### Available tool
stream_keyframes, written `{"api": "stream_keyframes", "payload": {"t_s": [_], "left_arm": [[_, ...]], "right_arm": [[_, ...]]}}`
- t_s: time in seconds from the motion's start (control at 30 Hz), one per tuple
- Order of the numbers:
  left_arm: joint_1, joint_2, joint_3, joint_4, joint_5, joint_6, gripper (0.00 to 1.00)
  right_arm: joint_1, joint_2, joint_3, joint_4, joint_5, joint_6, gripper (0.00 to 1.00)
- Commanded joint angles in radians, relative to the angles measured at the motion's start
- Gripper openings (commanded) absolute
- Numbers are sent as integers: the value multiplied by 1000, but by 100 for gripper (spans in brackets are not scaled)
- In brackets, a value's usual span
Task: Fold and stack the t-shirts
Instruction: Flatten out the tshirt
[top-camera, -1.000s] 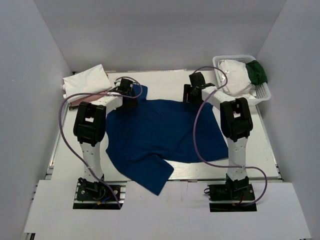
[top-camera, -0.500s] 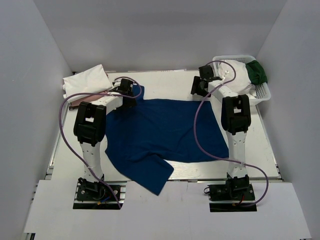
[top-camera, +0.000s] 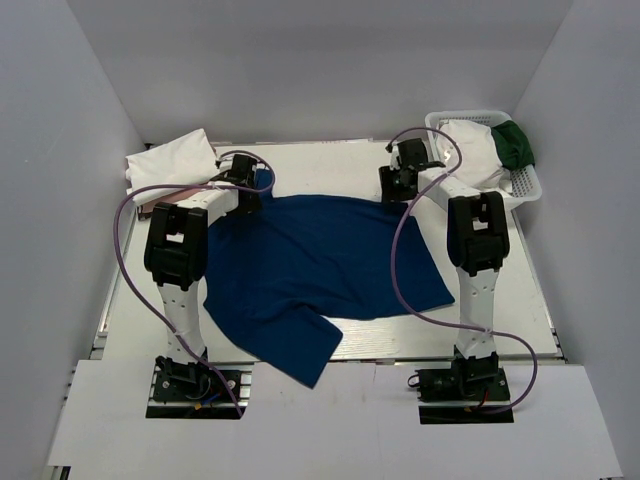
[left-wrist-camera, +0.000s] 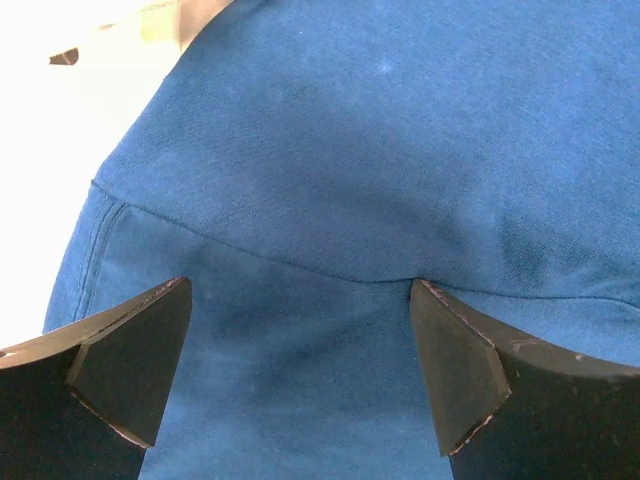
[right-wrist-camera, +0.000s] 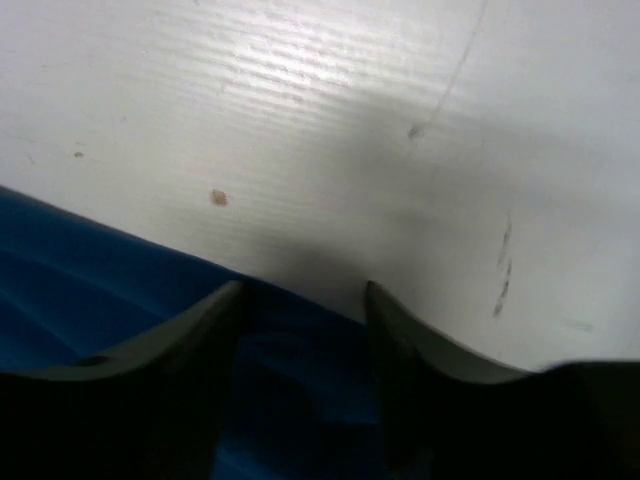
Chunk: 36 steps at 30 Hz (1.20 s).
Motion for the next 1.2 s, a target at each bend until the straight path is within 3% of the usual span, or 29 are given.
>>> {"api": "stream_keyframes", "payload": {"t_s": [0.0, 0.03, 0.17, 0.27, 0.3, 0.37, 0.4, 0.57, 0.93, 1.03, 1.13, 1.17], "left_arm": [[7, 2, -2, 14, 14, 53, 100], [7, 2, -2, 14, 14, 53, 100], [7, 2, 7, 14, 14, 71, 100], [7, 2, 16, 36, 38, 80, 100], [7, 12, 16, 45, 51, 80, 100], [7, 12, 26, 45, 61, 80, 100], [7, 12, 26, 45, 61, 80, 100], [7, 12, 17, 45, 61, 80, 100], [-2, 2, 16, 54, 61, 99, 100], [-2, 2, 26, 54, 61, 99, 100], [-2, 12, 26, 54, 51, 99, 100], [-2, 12, 35, 54, 51, 99, 100]], "right_arm": [[6, 59, 91, -5, -27, -20, 46], [4, 59, 94, -2, -29, -17, 25], [7, 2, 51, 24, -24, -17, 0], [4, -65, 17, 91, -4, -19, 0], [4, -76, 25, 84, 0, -22, 6], [9, -101, 34, 79, 13, -20, 50], [4, -114, 30, 81, 25, -17, 56], [1, -131, -1, 55, 111, 58, 64], [-2, -14, 8, -39, 177, 110, 65], [-2, 5, 19, -63, 175, 128, 60], [-7, 13, 8, -65, 189, 145, 44], [-13, 13, 8, -68, 188, 150, 29]]}}
